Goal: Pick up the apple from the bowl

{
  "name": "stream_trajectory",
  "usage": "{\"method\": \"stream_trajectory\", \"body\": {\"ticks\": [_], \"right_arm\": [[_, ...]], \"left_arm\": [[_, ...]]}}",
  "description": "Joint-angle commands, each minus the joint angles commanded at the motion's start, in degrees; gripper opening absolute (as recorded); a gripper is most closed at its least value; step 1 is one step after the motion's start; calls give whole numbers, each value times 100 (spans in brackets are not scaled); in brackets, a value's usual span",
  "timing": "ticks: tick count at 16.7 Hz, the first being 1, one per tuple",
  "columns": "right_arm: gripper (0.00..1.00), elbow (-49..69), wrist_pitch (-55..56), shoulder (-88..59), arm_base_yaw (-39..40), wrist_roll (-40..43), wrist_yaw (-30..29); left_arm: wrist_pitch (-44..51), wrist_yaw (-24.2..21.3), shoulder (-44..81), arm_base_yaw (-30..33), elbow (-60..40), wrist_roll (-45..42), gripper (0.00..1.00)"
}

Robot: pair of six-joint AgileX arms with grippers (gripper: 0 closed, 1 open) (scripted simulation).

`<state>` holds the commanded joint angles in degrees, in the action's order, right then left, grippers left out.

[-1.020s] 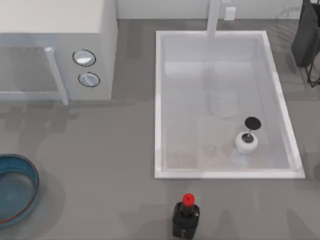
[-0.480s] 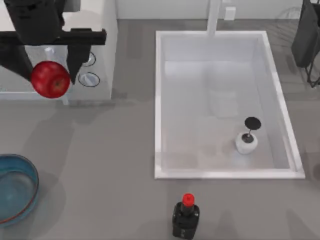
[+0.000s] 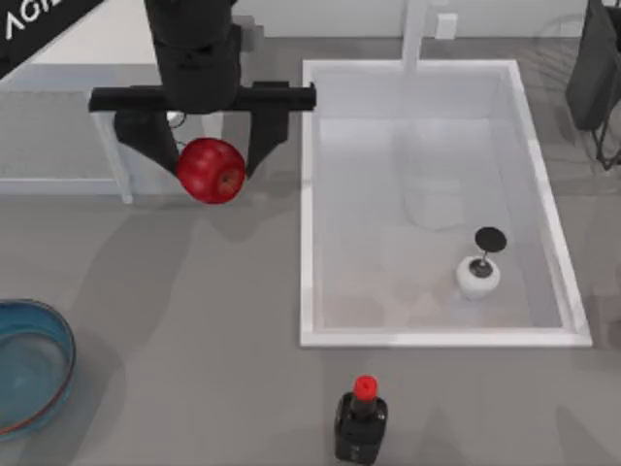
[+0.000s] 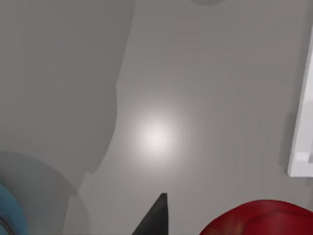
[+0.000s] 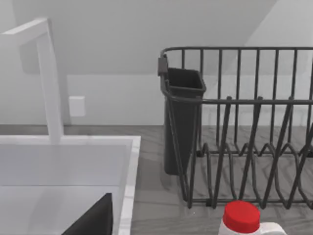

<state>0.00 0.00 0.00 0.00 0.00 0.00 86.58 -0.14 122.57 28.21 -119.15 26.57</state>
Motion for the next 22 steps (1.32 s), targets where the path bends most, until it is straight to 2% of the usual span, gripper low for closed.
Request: {"method": "stream_trajectory", "body": {"ticks": [5,12,17,22], "right_arm": [[100,0,0,0,0,0,0],[100,0,0,0,0,0,0],[100,0,0,0,0,0,0],[100,0,0,0,0,0,0]], "left_arm": [[-399,-5,-1,-24,432,-20,0],[-2311,-1,79,-22,2218,-22,0],[-2454,-1,97,-19,2358,-21,0],[-2454,-1,97,-19,2358,-21,38]]}}
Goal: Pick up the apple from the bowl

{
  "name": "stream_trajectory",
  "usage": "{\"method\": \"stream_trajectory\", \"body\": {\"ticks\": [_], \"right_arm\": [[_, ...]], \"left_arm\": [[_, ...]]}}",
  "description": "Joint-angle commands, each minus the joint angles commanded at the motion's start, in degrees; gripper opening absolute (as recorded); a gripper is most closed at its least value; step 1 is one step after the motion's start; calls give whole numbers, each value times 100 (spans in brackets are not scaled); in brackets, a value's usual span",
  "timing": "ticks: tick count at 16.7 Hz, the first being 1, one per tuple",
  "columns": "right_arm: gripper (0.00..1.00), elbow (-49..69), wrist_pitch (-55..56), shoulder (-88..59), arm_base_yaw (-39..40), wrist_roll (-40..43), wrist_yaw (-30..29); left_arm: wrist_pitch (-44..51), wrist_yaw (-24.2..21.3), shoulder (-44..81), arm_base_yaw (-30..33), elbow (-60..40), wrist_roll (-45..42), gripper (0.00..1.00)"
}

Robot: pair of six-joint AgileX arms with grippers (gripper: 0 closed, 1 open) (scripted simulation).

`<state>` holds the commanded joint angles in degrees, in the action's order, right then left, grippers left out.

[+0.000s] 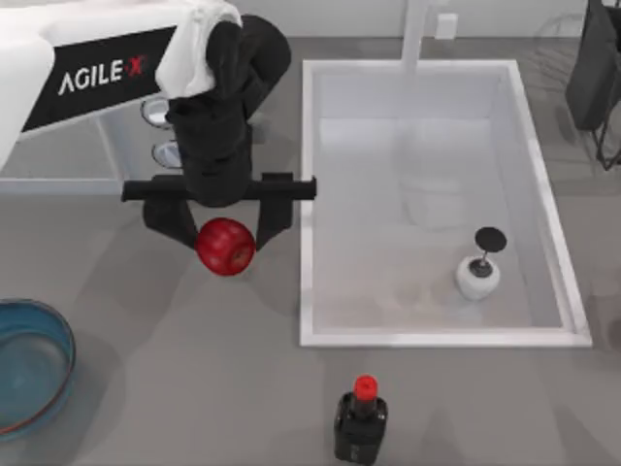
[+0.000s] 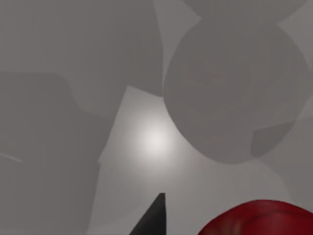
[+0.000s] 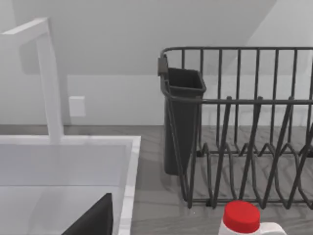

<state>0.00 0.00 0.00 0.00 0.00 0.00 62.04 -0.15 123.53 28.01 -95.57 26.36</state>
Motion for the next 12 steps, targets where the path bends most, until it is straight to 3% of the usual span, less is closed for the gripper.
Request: {"method": "stream_trajectory", "body": {"ticks": [8,12], "right_arm": [[100,0,0,0,0,0,0],[100,0,0,0,0,0,0]], "left_arm": [[0,0,0,0,0,0,98],[0,0,0,0,0,0,100]]}}
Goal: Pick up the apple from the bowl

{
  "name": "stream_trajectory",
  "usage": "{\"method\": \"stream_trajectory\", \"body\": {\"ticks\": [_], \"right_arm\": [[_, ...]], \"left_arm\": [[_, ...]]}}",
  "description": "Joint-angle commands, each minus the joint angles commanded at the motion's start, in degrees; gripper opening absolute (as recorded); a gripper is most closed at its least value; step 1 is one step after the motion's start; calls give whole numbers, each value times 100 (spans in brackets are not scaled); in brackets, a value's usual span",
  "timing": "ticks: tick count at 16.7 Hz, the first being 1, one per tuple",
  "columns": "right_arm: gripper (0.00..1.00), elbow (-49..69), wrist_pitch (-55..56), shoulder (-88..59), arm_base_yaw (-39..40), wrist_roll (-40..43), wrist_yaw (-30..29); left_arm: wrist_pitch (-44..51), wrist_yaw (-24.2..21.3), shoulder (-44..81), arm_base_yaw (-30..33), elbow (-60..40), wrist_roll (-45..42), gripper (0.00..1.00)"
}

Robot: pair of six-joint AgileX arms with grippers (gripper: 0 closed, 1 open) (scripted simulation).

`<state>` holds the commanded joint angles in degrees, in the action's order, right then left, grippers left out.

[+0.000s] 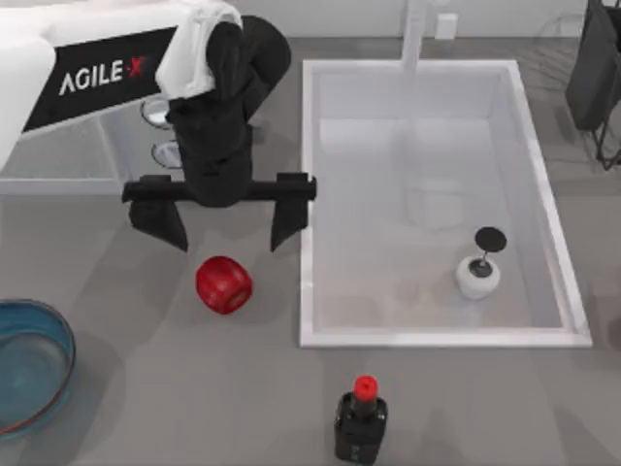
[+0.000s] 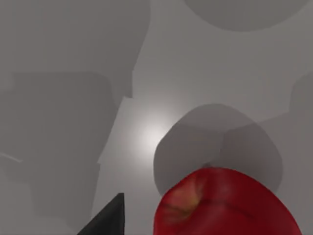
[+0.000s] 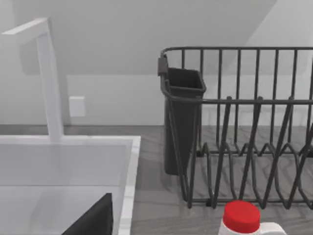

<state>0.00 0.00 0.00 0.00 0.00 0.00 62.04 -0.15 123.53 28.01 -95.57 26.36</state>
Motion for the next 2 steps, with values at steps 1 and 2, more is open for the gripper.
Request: {"method": "stream_trajectory", "body": {"ticks": [1,2], "right_arm": [[100,0,0,0,0,0,0],[100,0,0,0,0,0,0]], "left_arm": [[0,0,0,0,0,0,100],[0,0,0,0,0,0,100]]}}
